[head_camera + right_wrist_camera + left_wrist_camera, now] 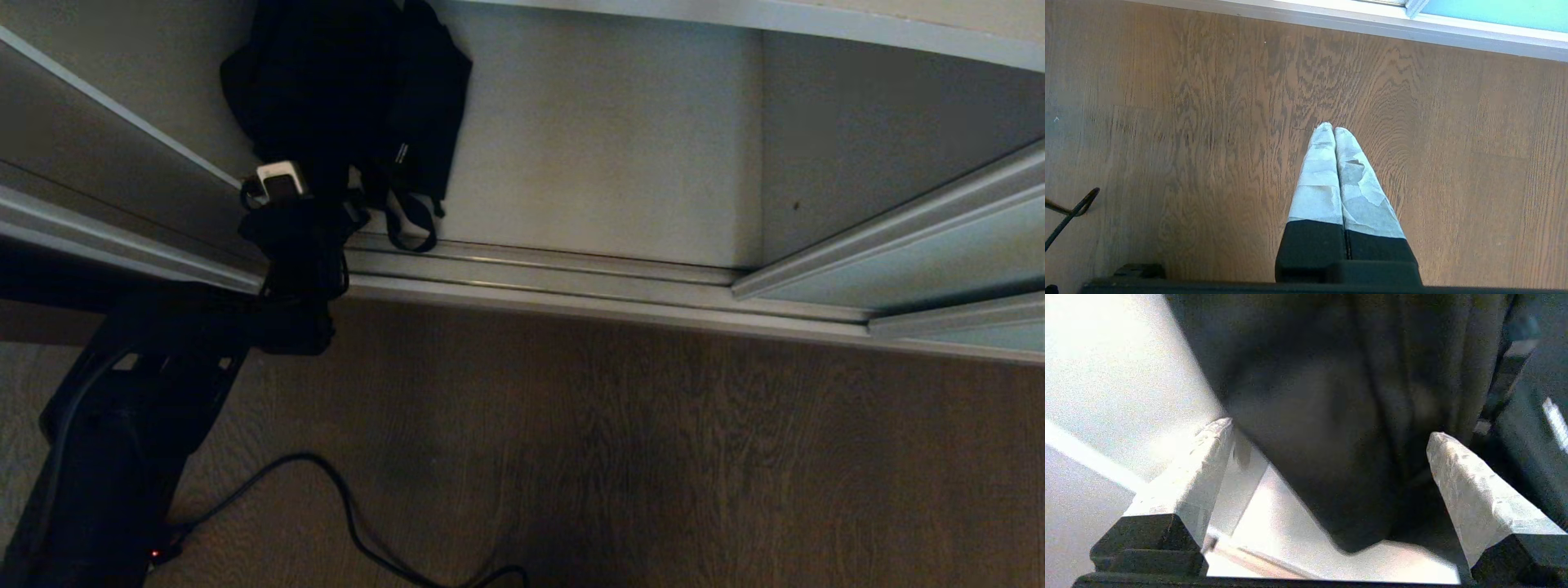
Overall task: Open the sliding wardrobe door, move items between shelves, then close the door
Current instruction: Place the basket on the higher shelf
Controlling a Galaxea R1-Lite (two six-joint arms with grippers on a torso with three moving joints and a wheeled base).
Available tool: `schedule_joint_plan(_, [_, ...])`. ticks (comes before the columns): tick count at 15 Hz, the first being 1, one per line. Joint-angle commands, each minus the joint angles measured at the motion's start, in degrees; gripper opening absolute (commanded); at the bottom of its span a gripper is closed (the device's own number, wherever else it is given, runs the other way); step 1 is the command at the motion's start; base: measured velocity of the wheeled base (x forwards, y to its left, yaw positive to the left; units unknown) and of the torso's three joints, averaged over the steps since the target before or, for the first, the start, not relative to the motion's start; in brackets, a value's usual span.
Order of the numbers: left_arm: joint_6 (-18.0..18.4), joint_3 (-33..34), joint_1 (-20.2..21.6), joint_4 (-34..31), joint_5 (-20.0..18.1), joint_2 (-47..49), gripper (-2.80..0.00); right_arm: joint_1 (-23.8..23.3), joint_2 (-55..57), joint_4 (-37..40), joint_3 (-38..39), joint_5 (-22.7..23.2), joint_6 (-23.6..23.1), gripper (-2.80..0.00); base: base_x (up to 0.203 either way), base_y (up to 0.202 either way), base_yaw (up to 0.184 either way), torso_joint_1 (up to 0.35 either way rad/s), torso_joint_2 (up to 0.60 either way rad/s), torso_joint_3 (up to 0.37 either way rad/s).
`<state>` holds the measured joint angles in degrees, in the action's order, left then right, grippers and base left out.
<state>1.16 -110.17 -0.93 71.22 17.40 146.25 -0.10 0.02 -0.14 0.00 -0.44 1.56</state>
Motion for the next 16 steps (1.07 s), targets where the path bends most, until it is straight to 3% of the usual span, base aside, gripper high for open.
schedule_joint_plan(1, [-0.03,1.81,-0.04,1.02,0.43,0.53,0.0,0.01,-0.02,-0.04,0.09,0.0,0.02,-2.8,0.0,0.0,0.0,0.0,0.0,0.0])
schedule_joint_plan(4, [-0.37,-0.5,-0.04,-0.04,-0.36,1.35,0.0,0.01,-0.02,-0.04,0.09,0.0,0.02,-2.8,0.0,0.0,0.0,0.0,0.0,0.0])
schedule_joint_plan(7, [-0.82,-1.04,0.08,-0.54,-3.59,1.95,0.0,0.01,-0.02,-0.04,0.09,0.0,0.02,-2.8,0.0,0.0,0.0,0.0,0.0,0.0])
schedule_joint_plan(12, [-5.0,-1.19,0.14,2.84,-8.32,1.42,0.0,0.01,-0.02,-0.04,0.09,0.0,0.02,-2.8,0.0,0.0,0.0,0.0,0.0,0.0])
schedule_joint_plan(16, [-4.59,-1.13,-0.44,3.32,-11.08,0.39,0.0,0.01,-0.02,-0.04,0.09,0.0,0.02,-2.8,0.0,0.0,0.0,0.0,0.0,0.0])
